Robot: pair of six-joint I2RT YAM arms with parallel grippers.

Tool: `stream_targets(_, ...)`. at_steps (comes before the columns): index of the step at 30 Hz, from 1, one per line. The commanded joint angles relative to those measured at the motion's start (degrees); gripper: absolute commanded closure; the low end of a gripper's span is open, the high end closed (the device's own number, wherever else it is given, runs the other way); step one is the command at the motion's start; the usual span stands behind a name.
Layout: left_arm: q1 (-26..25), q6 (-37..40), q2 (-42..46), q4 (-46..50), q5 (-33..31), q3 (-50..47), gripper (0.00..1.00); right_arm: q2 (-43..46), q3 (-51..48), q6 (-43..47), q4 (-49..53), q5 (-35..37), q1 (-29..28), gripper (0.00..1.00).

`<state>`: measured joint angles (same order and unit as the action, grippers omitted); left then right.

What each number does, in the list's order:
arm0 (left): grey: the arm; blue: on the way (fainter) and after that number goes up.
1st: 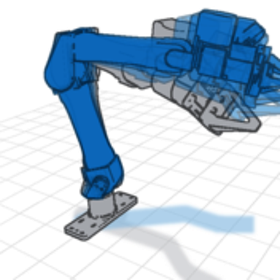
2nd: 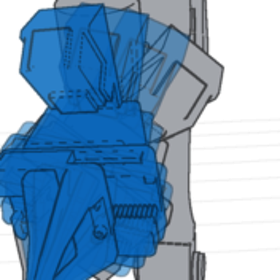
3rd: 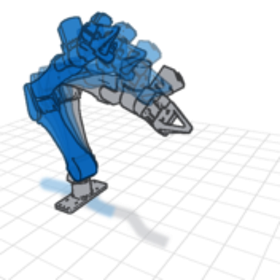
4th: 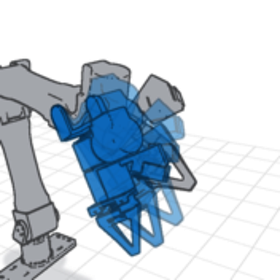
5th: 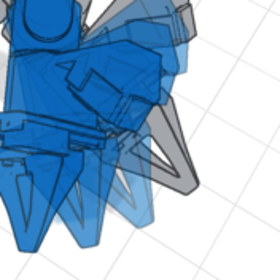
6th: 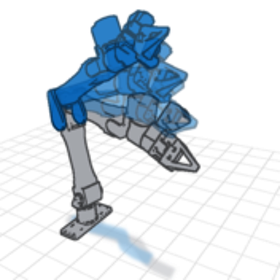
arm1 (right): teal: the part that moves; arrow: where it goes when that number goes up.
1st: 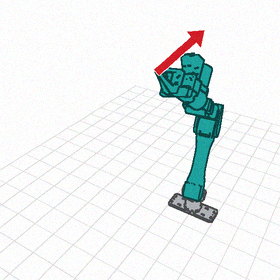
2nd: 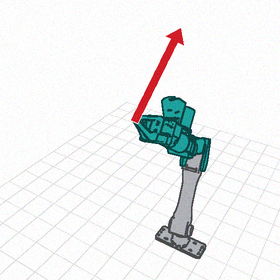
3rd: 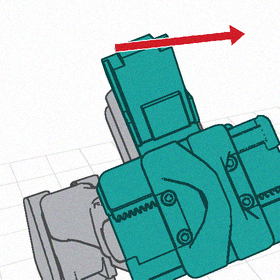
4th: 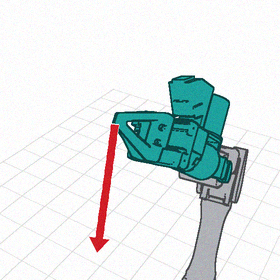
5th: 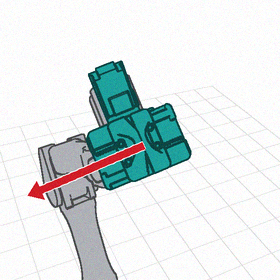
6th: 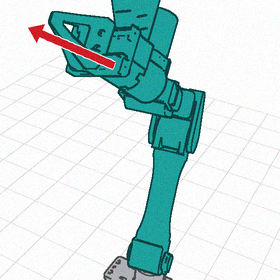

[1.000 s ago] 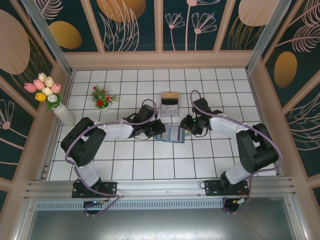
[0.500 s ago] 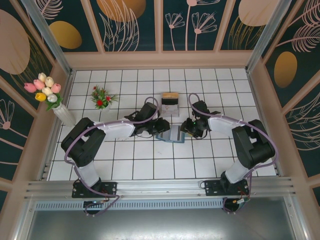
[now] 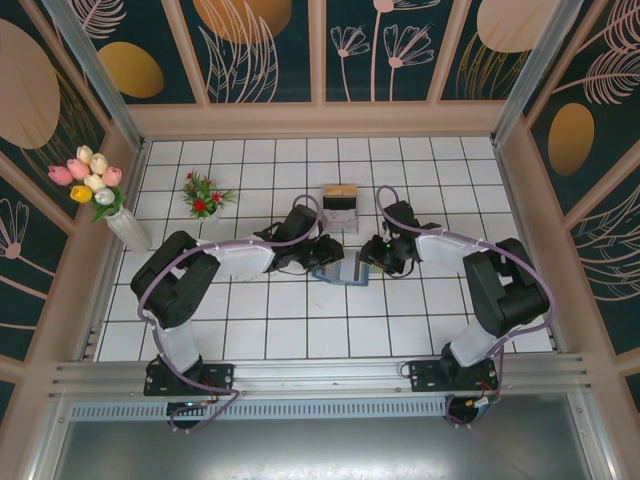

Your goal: Take the credit cards out of the card holder

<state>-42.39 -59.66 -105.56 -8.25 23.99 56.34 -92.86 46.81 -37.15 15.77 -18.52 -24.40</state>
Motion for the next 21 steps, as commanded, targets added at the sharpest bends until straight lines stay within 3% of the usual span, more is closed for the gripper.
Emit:
stream_targets(1,-0.3,0.9,-1.6,0.6,-0.2,1.1,0.8,-1.2,-1.0,1.3,-0.5,-0.9,0.5,0.6)
stream_targets(10,-0.2,2.8,-4.9,0.8,-0.6,0.7,0.83,-2.2,-0.8,1.5,0.3,-0.6,0.5,0.63)
stream_targets(21,1.3,4.0,-6.3,-4.5,5.4,-0.3,0.85,-3.3,-0.8,1.4,0.3,-0.8,0.6,0.64)
